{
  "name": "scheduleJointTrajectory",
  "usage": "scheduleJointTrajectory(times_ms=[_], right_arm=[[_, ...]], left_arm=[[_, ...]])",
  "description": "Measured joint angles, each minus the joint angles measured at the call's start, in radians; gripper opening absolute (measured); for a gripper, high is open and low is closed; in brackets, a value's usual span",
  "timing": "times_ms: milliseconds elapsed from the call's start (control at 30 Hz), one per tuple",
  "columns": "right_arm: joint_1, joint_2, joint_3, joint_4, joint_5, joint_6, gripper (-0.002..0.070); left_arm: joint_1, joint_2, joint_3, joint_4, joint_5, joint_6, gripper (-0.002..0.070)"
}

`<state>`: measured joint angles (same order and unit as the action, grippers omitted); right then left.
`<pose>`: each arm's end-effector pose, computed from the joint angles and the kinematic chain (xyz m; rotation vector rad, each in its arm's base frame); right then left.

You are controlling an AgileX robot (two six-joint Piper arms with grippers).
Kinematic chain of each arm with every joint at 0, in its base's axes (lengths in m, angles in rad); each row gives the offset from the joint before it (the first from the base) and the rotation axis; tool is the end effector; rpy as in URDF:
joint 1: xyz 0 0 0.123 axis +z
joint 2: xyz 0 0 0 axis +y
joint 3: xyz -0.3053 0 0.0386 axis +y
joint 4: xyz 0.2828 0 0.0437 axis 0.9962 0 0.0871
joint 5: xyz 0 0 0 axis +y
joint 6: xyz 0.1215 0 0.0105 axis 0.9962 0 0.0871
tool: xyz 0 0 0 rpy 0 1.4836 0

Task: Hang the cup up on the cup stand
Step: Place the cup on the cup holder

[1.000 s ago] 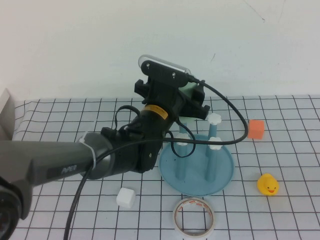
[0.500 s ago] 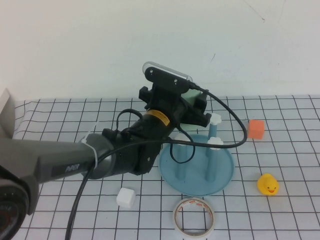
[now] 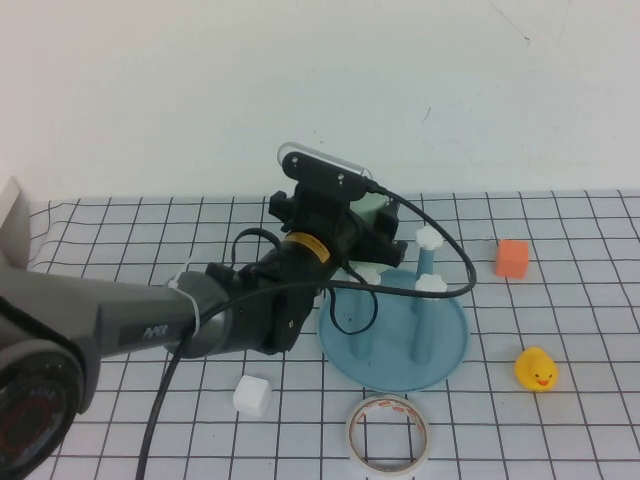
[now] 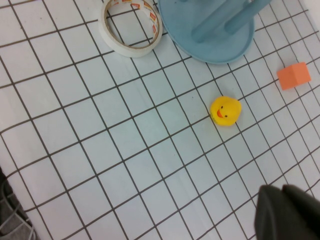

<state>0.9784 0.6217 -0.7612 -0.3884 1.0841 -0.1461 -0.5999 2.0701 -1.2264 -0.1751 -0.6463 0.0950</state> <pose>0.1043 0.0819 0.3303 -1.2991 1.9425 -0.0928 0.4373 -0.2837 0.1760 0.3893 1.6581 -0.3945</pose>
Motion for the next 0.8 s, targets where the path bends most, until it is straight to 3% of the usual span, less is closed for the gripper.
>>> scheduleJointTrajectory(times_ms=[100, 333, 600, 667, 733, 800], right_arm=[[0.000, 0.000, 0.000, 0.000, 0.000, 0.000, -0.0001], [0.000, 0.000, 0.000, 0.000, 0.000, 0.000, -0.0001], [0.000, 0.000, 0.000, 0.000, 0.000, 0.000, -0.0001], [0.000, 0.000, 0.000, 0.000, 0.000, 0.000, -0.0001], [0.000, 0.000, 0.000, 0.000, 0.000, 0.000, -0.0001], [0.000, 0.000, 0.000, 0.000, 0.000, 0.000, -0.0001]], left_arm=[[0.000, 0.000, -0.005, 0.000, 0.020, 0.000, 0.0558], [0.000, 0.000, -0.093, -0.023, 0.269, 0.000, 0.0610], [0.000, -0.029, -0.116, -0.029, 0.291, 0.038, 0.0601], [0.000, -0.064, -0.116, -0.029, 0.317, 0.091, 0.0539], [0.000, -0.102, -0.116, -0.029, 0.348, 0.171, 0.0432], [0.000, -0.151, -0.116, -0.029, 0.388, 0.277, 0.0266]])
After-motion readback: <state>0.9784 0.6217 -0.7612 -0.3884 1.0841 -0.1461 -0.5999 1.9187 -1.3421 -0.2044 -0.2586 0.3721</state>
